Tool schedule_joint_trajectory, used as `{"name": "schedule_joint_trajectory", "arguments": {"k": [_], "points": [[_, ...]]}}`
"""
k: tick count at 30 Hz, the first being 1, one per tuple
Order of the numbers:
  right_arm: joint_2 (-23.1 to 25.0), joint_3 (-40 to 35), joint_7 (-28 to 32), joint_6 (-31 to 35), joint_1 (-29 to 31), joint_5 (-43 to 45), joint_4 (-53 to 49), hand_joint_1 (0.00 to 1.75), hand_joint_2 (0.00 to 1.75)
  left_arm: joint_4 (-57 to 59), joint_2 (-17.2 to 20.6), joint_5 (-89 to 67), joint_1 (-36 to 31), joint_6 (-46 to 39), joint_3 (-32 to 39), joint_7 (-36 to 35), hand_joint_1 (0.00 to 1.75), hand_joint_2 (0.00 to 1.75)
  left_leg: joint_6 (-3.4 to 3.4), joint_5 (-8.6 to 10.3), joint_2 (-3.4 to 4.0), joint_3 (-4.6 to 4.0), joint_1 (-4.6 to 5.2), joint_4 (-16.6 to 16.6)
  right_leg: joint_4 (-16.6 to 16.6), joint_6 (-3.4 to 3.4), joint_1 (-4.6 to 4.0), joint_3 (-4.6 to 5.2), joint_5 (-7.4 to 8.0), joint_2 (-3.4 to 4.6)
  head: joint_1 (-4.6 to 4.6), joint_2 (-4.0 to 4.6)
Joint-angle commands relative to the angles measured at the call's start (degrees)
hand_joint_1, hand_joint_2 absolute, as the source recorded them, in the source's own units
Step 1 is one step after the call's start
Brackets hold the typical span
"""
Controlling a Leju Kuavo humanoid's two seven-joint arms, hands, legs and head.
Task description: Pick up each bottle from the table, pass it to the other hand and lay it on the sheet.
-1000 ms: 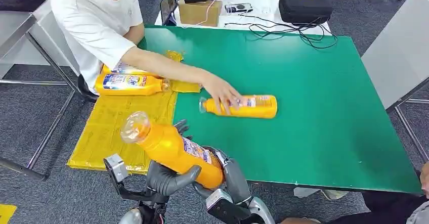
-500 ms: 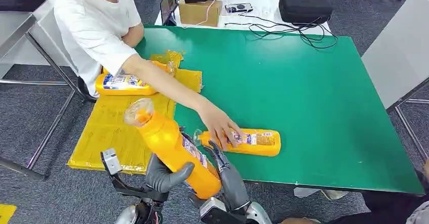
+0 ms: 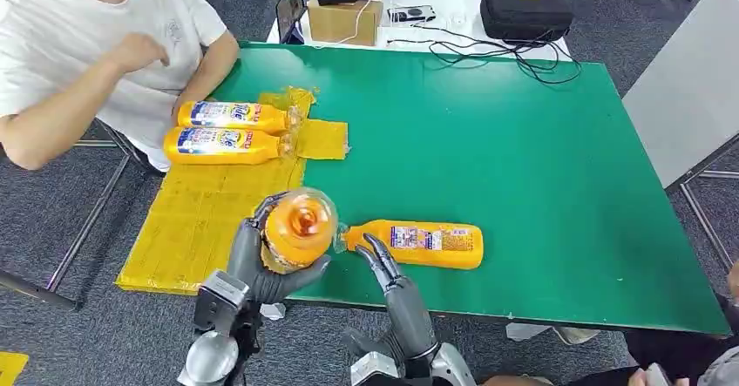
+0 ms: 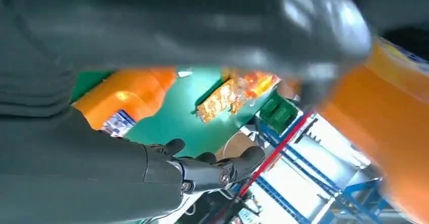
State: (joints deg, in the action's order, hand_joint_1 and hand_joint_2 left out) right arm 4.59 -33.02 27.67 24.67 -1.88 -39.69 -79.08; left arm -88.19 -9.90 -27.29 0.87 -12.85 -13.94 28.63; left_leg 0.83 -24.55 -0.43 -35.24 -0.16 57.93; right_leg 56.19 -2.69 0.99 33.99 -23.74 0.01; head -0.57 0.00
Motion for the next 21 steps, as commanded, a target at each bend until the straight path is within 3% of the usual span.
{"name": "schedule_joint_trajectory", "arguments": {"k": [1, 2, 3, 4, 5, 10, 14, 21], "points": [[-0.13, 2.41, 1.18, -1.44, 1.72, 1.11, 0.85, 0.0, 0.0, 5.9, 3.14, -1.67, -3.17, -0.14, 4.15, 0.76, 0.68, 1.75, -0.05, -0.07, 0.08, 0.29, -0.02, -0.07, -0.07, 0.12, -0.03, -0.27, -0.06, 0.04, -0.02, 0.0], [0.01, 2.52, 1.7, -2.77, 1.78, 2.44, 0.77, 0.0, 0.0, 6.55, 3.58, -2.9, -3.63, -0.35, 4.68, 0.17, 0.98, 1.75, -0.05, -0.06, 0.06, 0.23, -0.02, -0.06, -0.06, 0.11, -0.03, -0.21, -0.05, 0.02, 0.02, 0.0], [0.03, 2.45, 1.95, -3.16, 2.14, 2.43, 1.0, 0.0, 0.0, 8.13, 4.47, -5.71, -4.81, -1.91, 5.52, -0.44, 1.41, 1.75, -0.03, -0.02, 0.0, 0.15, 0.0, -0.07, -0.05, 0.07, -0.01, -0.14, -0.03, -0.03, 0.0, 0.0], [0.05, 2.39, 2.02, -3.84, 2.5, 2.83, 1.37, 0.0, 0.0, 9.99, 5.34, -7.51, -6.24, -2.39, 5.98, -0.89, 1.57, 1.75, -0.08, -0.13, 0.03, 0.45, -0.05, -0.09, -0.09, 0.18, -0.07, -0.45, -0.14, -0.03, 0.0, 0.0], [0.11, 2.4, 2.1, -4.72, 2.83, 3.52, 1.63, 0.0, 0.0, 11.39, 5.87, -8.27, -7.57, -2.68, 6.71, -1.25, 1.75, 1.75, -0.04, -0.01, 0.0, 0.16, 0.0, -0.07, -0.05, 0.08, -0.01, -0.15, -0.02, 0.0, 0.0, 0.0], [0.59, 2.27, 3.31, -7.76, 5.29, 5.88, 3.87, 0.0, 0.0, 30.87, 9.03, -20.84, -20.82, -3.48, 6.94, -8.72, 1.75, 1.75, -0.12, 0.08, -0.12, 0.32, -0.05, -0.15, -0.08, 0.2, -0.07, -0.31, 0.01, -0.15, 0.0, 0.0], [0.17, 2.4, 3.33, -9.29, 6.61, 7.08, 5.02, 0.0, 0.0, 50.1, 12.29, -33.85, -32.74, -4.33, 3.28, -16.99, 1.75, 1.75, -0.07, 0.22, -0.22, 0.17, -0.06, -0.09, -0.03, 0.14, -0.06, -0.21, 0.05, -0.23, 0.02, 0.0], [0.39, 2.38, 3.73, -10.01, 7.73, 8.03, 6.07, 0.0, 0.0, 61.29, 11.77, -36.72, -39.87, -0.92, 3.18, -21.28, 1.75, 1.75, -0.09, 0.23, -0.05, 0.16, -0.06, -0.05, 0.05, 0.21, -0.05, -0.16, 0.15, -0.08, 0.0, 0.0]]}}
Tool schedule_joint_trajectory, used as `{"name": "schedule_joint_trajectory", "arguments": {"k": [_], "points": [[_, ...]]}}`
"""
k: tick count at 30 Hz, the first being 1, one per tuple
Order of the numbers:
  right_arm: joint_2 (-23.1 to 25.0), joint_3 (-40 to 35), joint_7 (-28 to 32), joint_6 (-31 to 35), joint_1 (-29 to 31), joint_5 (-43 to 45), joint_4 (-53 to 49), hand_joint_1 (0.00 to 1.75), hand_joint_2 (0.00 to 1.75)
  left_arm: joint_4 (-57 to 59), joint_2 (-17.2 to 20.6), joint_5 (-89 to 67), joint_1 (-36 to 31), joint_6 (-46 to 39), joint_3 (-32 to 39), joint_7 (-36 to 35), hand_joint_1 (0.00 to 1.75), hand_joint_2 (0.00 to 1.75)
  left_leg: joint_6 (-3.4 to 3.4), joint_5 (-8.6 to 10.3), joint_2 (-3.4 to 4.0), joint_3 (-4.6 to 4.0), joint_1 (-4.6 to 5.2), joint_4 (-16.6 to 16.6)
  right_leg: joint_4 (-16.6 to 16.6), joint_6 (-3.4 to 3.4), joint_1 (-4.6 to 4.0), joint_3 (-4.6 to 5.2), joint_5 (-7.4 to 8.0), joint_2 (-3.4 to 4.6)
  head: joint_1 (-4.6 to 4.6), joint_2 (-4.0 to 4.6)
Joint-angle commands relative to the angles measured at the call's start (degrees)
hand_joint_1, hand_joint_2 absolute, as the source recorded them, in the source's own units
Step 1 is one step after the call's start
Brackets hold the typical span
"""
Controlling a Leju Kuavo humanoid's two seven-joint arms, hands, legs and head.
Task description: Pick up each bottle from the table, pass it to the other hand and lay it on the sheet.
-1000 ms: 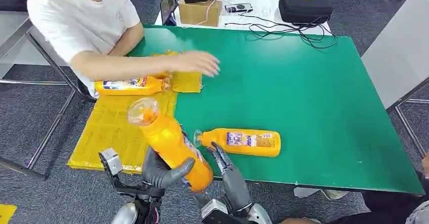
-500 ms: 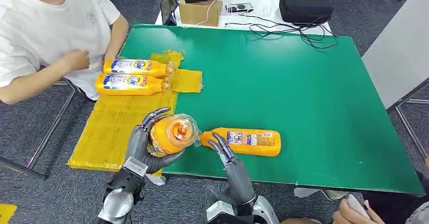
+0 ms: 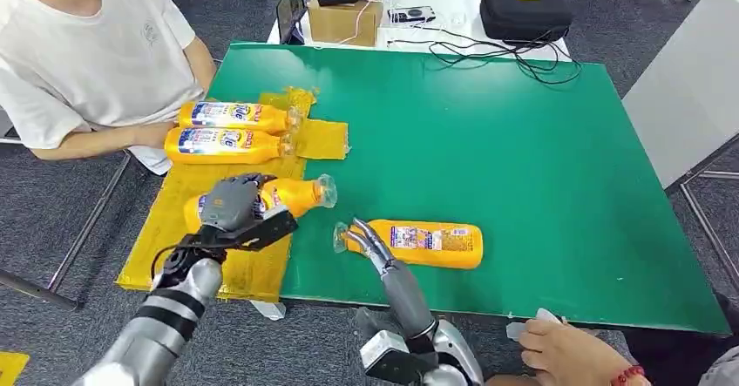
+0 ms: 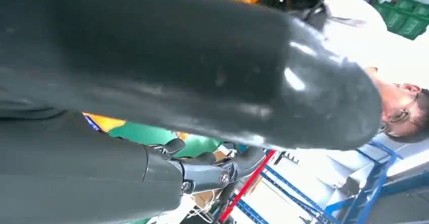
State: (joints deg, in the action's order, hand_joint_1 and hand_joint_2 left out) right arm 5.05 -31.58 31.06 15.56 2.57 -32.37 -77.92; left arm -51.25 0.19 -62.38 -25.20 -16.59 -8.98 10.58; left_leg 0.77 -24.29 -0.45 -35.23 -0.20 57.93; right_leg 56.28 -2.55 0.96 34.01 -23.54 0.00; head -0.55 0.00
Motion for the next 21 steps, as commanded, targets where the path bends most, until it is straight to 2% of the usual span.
{"name": "schedule_joint_trajectory", "arguments": {"k": [1, 10, 12, 13, 16, 17, 18, 19, 20, 21], "points": [[-0.06, 0.84, 0.4, -0.97, 3.43, 0.82, 5.14, 0.0, 0.0, 25.67, 1.69, -2.42, -14.65, 3.59, -2.28, -3.84, 1.75, 1.75, -0.04, -0.09, 0.0, 0.24, -0.05, -0.03, -0.06, 0.11, -0.06, -0.26, -0.09, -0.04, 0.0, 0.0], [-0.05, 0.83, 0.4, -0.98, 3.46, 0.83, 5.16, 0.0, 0.0, 25.75, 1.71, -2.42, -14.83, 3.69, -2.26, -3.84, 1.75, 1.75, -0.06, -0.11, 0.02, 0.17, -0.06, 0.01, -0.03, 0.14, -0.08, -0.19, -0.09, -0.02, 0.0, 0.0], [-0.19, 0.55, 0.55, -1.06, 3.7, 0.99, 5.54, 0.0, 0.0, 27.94, 1.96, -4.38, -16.04, 5.7, -3.74, -5.19, 1.75, 1.75, -0.03, -0.05, 0.04, 0.02, -0.02, 0.0, -0.03, 0.08, -0.04, -0.03, -0.03, 0.02, 0.0, 0.0], [-0.25, 0.42, 0.68, -1.04, 3.89, 1.21, 5.89, 0.0, 0.0, 28.9, 2.03, -5.02, -16.69, 6.39, -4.21, -5.38, 1.75, 1.75, -0.08, -0.17, 0.1, 0.28, -0.08, 0.03, -0.01, 0.19, -0.11, -0.29, -0.13, 0.05, 0.0, 0.0], [-0.47, 0.53, 1.11, -0.44, 4.08, 1.76, 6.58, 0.0, 0.0, 30.42, 1.44, -4.81, -17.46, 8.99, -4.15, -3.79, 1.75, 1.75, -0.04, -0.08, 0.0, 0.09, -0.05, 0.02, -0.02, 0.11, -0.07, -0.12, -0.07, -0.04, 0.0, 0.0], [-0.53, 0.55, 1.23, -0.26, 4.1, 1.93, 6.76, 0.0, 0.0, 30.38, 0.98, -3.3, -17.2, 10.03, -3.04, -2.36, 1.55, 1.75, -0.03, -0.08, 0.02, 0.08, -0.05, 0.01, -0.03, 0.1, -0.06, -0.11, -0.06, -0.02, 0.0, 0.0], [-0.59, 0.59, 1.31, -0.14, 4.1, 2.02, 6.93, 0.0, 0.0, 30.49, 0.55, -2.34, -17.0, 11.19, -2.46, -1.62, 0.96, 1.75, -0.07, -0.18, 0.06, 0.29, -0.09, 0.05, -0.02, 0.19, -0.12, -0.32, -0.15, 0.0, 0.0, 0.0], [-0.69, 0.54, 1.55, 0.06, 4.15, 2.12, 7.18, 0.0, 0.0, 30.07, 0.4, -1.95, -16.52, 12.2, -2.81, 0.12, 0.26, 1.75, -0.02, -0.06, 0.05, 0.12, -0.01, -0.05, -0.07, 0.08, -0.03, -0.14, -0.04, 0.03, 0.0, 0.0], [-0.72, 0.5, 1.74, 0.2, 4.21, 2.28, 7.42, 0.0, 0.0, 30.0, 0.24, -1.08, -16.28, 13.13, -2.63, 0.91, 0.0, 1.75, -0.04, -0.1, 0.07, 0.24, -0.03, -0.07, -0.1, 0.11, -0.05, -0.25, -0.06, 0.04, 0.0, 0.0], [-0.76, 0.45, 1.9, 0.34, 4.28, 2.38, 7.66, 0.0, 0.0, 29.69, -0.01, -0.15, -16.01, 13.65, -2.44, 1.6, 0.0, 1.75, -0.02, -0.08, 0.05, 0.19, -0.02, -0.07, -0.09, 0.09, -0.03, -0.21, -0.06, 0.01, 0.0, 0.0]]}}
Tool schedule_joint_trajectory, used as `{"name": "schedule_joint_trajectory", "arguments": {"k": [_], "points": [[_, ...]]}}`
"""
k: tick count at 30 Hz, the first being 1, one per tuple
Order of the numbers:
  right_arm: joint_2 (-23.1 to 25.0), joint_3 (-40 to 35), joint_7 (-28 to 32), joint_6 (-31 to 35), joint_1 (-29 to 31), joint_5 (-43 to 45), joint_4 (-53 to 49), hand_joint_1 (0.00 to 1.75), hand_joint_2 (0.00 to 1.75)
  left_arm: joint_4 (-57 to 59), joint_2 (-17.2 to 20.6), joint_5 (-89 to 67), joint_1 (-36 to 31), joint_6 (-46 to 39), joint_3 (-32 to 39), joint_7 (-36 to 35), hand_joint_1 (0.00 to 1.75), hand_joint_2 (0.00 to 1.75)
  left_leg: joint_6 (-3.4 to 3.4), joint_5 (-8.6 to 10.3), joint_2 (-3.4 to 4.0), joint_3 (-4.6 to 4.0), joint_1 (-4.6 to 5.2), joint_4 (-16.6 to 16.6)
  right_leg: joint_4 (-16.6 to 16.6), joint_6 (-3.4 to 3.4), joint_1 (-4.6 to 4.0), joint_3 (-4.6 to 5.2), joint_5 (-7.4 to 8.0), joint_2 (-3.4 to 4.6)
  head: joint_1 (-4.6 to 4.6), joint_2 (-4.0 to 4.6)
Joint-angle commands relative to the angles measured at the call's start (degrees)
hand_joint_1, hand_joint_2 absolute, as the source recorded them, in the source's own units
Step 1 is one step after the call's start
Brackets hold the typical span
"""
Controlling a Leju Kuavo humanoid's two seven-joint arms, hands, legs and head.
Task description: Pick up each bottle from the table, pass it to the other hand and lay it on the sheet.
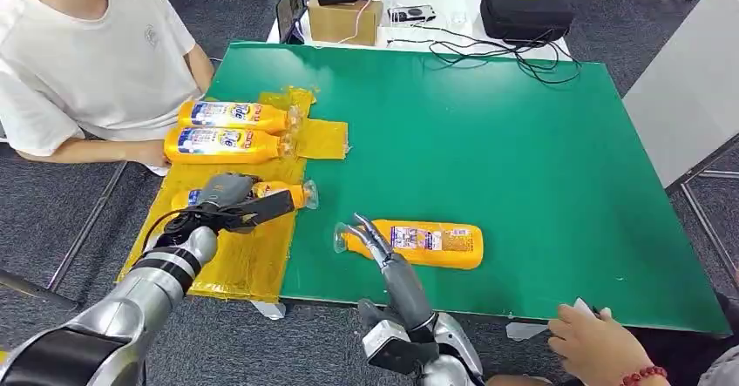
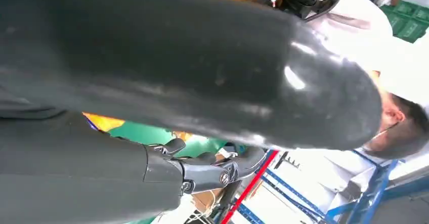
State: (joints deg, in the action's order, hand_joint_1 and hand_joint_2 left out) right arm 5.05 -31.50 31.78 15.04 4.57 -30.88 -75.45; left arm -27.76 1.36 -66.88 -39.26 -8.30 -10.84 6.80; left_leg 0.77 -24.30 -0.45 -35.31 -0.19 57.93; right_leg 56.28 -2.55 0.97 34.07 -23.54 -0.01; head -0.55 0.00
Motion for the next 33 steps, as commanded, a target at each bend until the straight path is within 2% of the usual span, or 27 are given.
{"name": "schedule_joint_trajectory", "arguments": {"k": [1, 6, 7, 8, 16, 18, 23, 26, 27, 31, 33], "points": [[-0.77, 0.31, 1.33, 1.01, 2.39, 0.94, 5.46, 0.0, 0.0, 5.89, -1.44, 5.25, -1.74, 5.83, -0.42, 6.51, 0.0, 1.75, -0.02, -0.05, 0.04, 0.24, -0.01, -0.07, -0.08, 0.07, -0.02, -0.23, -0.05, 0.01, -0.02, 0.0], [-0.66, -0.42, 2.1, 1.6, 2.45, 1.4, 6.95, 0.0, 0.0, 2.74, -1.53, 11.3, -0.96, 7.95, -0.27, 10.74, 0.0, 1.75, -0.01, -0.04, -0.01, 0.17, -0.01, -0.04, -0.06, 0.05, -0.02, -0.19, -0.02, -0.01, -0.02, 0.0], [-0.66, -0.46, 2.25, 1.82, 2.53, 1.39, 7.3, 0.0, 0.0, 1.85, -1.5, 12.87, -0.89, 8.25, 0.22, 11.91, 0.0, 1.75, -0.03, -0.16, 0.07, 0.44, -0.06, -0.04, -0.11, 0.13, -0.08, -0.46, -0.1, 0.04, 0.0, 0.0], [-0.66, -0.47, 2.27, 1.85, 2.57, 1.41, 7.38, 0.0, 0.0, 1.58, -1.52, 13.31, -0.85, 8.27, 0.42, 12.22, 0.0, 1.75, -0.02, -0.05, 0.04, 0.21, -0.02, -0.04, -0.07, 0.08, -0.03, -0.23, -0.03, 0.01, 0.0, 0.0], [-0.58, -0.37, 2.49, 2.42, 2.76, 1.58, 8.21, 0.0, 0.0, -10.64, -3.2, 29.12, 3.42, 10.18, 5.81, 17.75, 0.0, 1.75, -0.03, -0.07, 0.01, 0.16, -0.04, -0.01, -0.05, 0.08, -0.06, -0.18, -0.05, -0.03, 0.0, 0.0], [-0.44, -0.37, 2.49, 2.56, 2.86, 1.46, 8.41, 0.0, 0.0, -15.54, -3.54, 32.05, 5.1, 10.35, 5.87, 17.01, 0.0, 1.75, -0.03, -0.1, 0.06, 0.23, -0.04, -0.02, -0.06, 0.09, -0.06, -0.23, -0.06, 0.02, -0.02, 0.0], [-0.44, -0.37, 2.49, 2.56, 2.86, 1.46, 8.41, 0.0, 0.0, -15.54, -3.54, 32.05, 5.1, 10.35, 5.87, 17.01, 0.0, 1.75, -0.02, -0.09, 0.01, 0.2, -0.04, 0.0, -0.05, 0.08, -0.05, -0.22, -0.07, -0.01, 0.02, 0.0], [-0.03, -0.06, 2.03, 2.92, 2.4, 1.08, 7.82, 0.0, 0.0, -24.02, -6.03, 40.57, 7.75, 9.45, 9.19, 16.9, 0.0, 1.75, -0.03, -0.07, 0.06, 0.12, -0.03, 0.0, -0.03, 0.09, -0.05, -0.13, -0.04, 0.01, 0.02, 0.0], [0.21, 0.16, 1.46, 3.27, 1.98, 0.66, 7.6, 0.0, 0.0, -27.82, -7.66, 45.5, 8.89, 10.99, 10.92, 14.19, 0.0, 1.75, -0.02, -0.03, 0.0, 0.03, -0.02, 0.0, -0.02, 0.06, -0.03, -0.05, -0.02, -0.03, 0.0, 0.0], [0.45, 0.5, 0.4, 5.72, 1.29, -1.95, 7.52, 0.0, 0.0, -39.12, -10.46, 50.29, 11.82, 4.72, 9.96, 12.8, 0.0, 1.75, -0.02, -0.09, -0.1, 0.07, -0.04, 0.04, -0.02, 0.08, -0.06, -0.12, -0.1, -0.13, 0.0, 0.0], [-1.08, 0.41, -3.75, 10.53, 1.62, -9.54, 7.44, 0.0, 0.0, -46.32, -11.4, 49.88, 14.13, -1.23, 7.82, 13.41, 0.0, 1.75, -0.02, -0.14, -0.02, 0.11, -0.05, 0.07, -0.01, 0.09, -0.08, -0.16, -0.12, -0.05, 0.0, 0.0]]}}
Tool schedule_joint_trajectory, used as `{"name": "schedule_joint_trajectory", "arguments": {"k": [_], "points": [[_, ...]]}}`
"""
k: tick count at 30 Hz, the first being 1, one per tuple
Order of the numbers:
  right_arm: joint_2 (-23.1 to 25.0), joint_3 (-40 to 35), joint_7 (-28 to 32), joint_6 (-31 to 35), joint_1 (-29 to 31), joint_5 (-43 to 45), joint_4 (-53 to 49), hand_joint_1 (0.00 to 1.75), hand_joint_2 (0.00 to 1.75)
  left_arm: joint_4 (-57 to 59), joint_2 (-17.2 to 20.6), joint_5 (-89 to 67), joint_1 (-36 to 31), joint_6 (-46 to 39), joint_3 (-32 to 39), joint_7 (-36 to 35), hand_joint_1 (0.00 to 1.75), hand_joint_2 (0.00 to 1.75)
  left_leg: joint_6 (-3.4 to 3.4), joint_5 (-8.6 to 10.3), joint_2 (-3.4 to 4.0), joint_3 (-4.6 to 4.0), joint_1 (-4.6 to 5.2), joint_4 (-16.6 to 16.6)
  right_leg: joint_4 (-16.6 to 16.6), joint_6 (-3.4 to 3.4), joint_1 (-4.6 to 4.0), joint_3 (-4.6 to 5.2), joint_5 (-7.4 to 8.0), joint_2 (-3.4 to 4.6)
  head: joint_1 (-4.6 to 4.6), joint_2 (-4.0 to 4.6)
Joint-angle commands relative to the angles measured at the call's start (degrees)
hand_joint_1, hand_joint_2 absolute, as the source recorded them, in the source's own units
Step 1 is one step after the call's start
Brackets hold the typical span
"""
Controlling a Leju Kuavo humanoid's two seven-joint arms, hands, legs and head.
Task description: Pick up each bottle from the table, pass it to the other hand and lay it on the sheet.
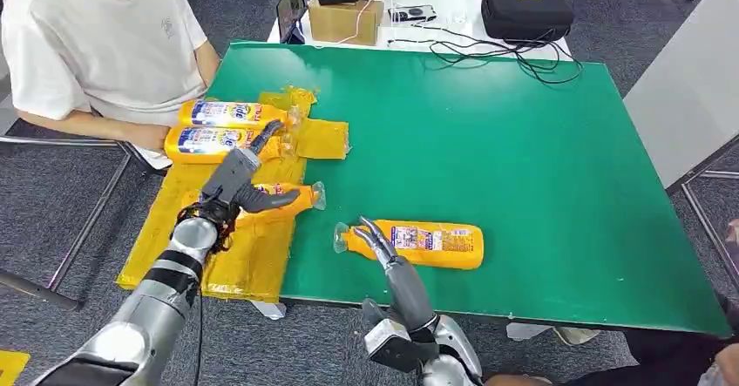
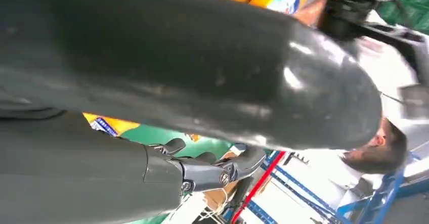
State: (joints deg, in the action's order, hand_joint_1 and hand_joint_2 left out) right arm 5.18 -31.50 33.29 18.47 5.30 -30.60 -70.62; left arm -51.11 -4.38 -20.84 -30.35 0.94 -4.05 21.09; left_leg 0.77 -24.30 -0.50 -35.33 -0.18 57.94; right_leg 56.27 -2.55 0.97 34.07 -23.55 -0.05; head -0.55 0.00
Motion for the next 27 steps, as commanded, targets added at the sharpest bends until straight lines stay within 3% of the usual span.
{"name": "schedule_joint_trajectory", "arguments": {"k": [1, 3, 5, 8, 10, 11, 14, 16, 24, 27], "points": [[-2.62, 0.46, -7.05, 9.78, 1.42, -14.31, 2.8, 0.0, 0.0, -26.38, -6.09, 4.65, 6.57, -11.36, 0.08, -0.4, 0.0, 1.75, -0.01, -0.08, 0.04, 0.05, -0.04, 0.04, -0.02, 0.06, -0.05, -0.09, -0.06, 0.0, 0.0, 0.0], [-6.18, 3.46, -12.1, 12.64, 1.63, -21.08, 2.4, 0.0, 0.0, -34.62, -6.46, 6.27, 11.17, -12.91, -2.76, 0.59, 0.0, 1.75, 0.01, -0.07, 0.04, 0.07, -0.01, 0.0, -0.05, 0.04, -0.02, -0.1, -0.05, -0.01, 0.0, 0.0], [-7.24, 6.27, -10.67, 10.91, 0.92, -20.91, 1.13, 0.0, 0.0, -37.24, -5.57, 6.96, 13.2, -14.05, -4.61, -0.11, 0.0, 1.75, 0.03, -0.1, 0.01, 0.18, 0.01, -0.04, -0.11, 0.04, -0.01, -0.21, -0.07, -0.04, 0.0, 0.0], [-10.97, 10.22, -17.67, 11.39, -0.16, -30.23, -0.42, 0.0, 0.0, -41.33, -5.6, 9.73, 18.03, -14.19, -5.55, 1.78, 0.0, 1.75, 0.03, -0.12, 0.01, 0.16, 0.03, -0.01, -0.1, 0.04, 0.0, -0.2, -0.08, -0.02, 0.0, 0.0], [-13.77, 13.37, -18.96, 10.08, -1.53, -31.58, -2.62, 0.0, 0.0, -44.16, -5.54, 10.82, 22.04, -13.95, -6.18, 2.59, 0.0, 1.75, 0.04, -0.14, 0.03, 0.22, 0.06, -0.02, -0.11, 0.04, 0.03, -0.26, -0.1, -0.01, 0.0, 0.0], [-14.83, 15.02, -20.11, 8.67, -2.19, -32.49, -3.49, 0.0, 1.75, -45.32, -5.49, 11.0, 23.89, -14.04, -6.33, 2.95, 0.0, 1.75, 0.04, -0.11, 0.02, 0.19, 0.08, -0.07, -0.15, 0.03, 0.05, -0.22, -0.08, -0.03, 0.0, 0.0], [-15.38, 19.52, -21.09, 3.84, -3.34, -33.07, -4.67, 0.0, 1.75, -46.88, -5.61, 11.52, 27.37, -13.7, -6.66, 3.74, 0.0, 1.75, 0.06, -0.12, -0.03, 0.12, 0.14, -0.04, -0.12, 0.02, 0.1, -0.13, -0.09, -0.07, -0.02, 0.0], [-14.16, 20.6, -21.7, 2.61, -3.33, -33.39, -2.62, 0.0, 1.75, -45.82, -6.5, 16.18, 27.77, -10.62, -6.99, -0.37, 0.0, 1.75, 0.04, -0.16, -0.03, 0.16, 0.12, -0.02, -0.1, 0.04, 0.08, -0.18, -0.13, -0.05, -0.02, 0.0], [-13.2, 20.26, -22.08, 3.13, -3.43, -34.0, 0.3, 0.0, 1.75, -44.06, -6.96, 18.88, 27.29, -9.44, -8.01, -2.23, 0.0, 1.75, 0.03, -0.16, 0.07, 0.1, 0.05, -0.02, -0.13, 0.06, -0.01, -0.08, -0.05, 0.03, -0.04, 0.0], [-12.5, 19.13, -22.44, 1.06, -0.59, -33.73, 4.71, 0.0, 1.75, -44.42, -6.49, 17.38, 27.28, -10.34, -9.95, -1.76, 0.0, 1.75, 0.02, -0.22, 0.1, 0.27, 0.03, -0.02, -0.14, 0.1, -0.03, -0.25, -0.11, 0.04, -0.02, 0.0]]}}
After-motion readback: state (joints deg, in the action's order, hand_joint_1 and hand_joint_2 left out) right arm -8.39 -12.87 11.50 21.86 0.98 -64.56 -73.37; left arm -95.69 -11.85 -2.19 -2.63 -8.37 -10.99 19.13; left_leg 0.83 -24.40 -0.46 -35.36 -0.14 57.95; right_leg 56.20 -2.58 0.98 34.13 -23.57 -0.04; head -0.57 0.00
